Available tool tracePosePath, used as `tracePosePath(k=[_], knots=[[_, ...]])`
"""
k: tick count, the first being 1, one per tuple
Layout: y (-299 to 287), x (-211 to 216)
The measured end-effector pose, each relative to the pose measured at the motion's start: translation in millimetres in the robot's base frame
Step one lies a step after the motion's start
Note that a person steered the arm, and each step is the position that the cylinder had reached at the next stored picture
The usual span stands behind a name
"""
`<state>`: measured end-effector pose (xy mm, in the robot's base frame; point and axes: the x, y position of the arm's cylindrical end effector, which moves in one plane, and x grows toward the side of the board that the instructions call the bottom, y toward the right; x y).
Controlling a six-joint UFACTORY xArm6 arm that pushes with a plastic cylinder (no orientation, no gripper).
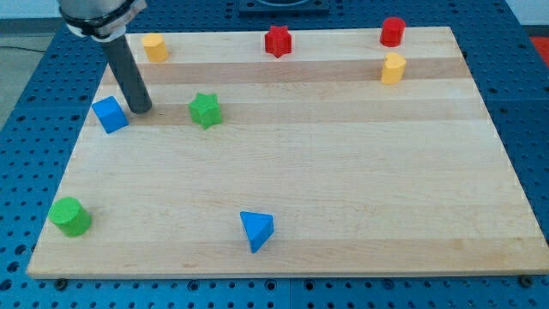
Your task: Place blue triangle below yellow heart
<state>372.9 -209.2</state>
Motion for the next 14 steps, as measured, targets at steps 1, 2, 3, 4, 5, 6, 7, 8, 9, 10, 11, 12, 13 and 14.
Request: tracePosePath(k=[1,2,3,4,5,6,7,8,9,10,11,12,13,14], knots=[[17,4],[17,1],[18,1],[65,29],[124,112],[118,188],[125,212],[211,207],[285,205],[287,204],[289,203],[289,199],[289,198],[289,198]])
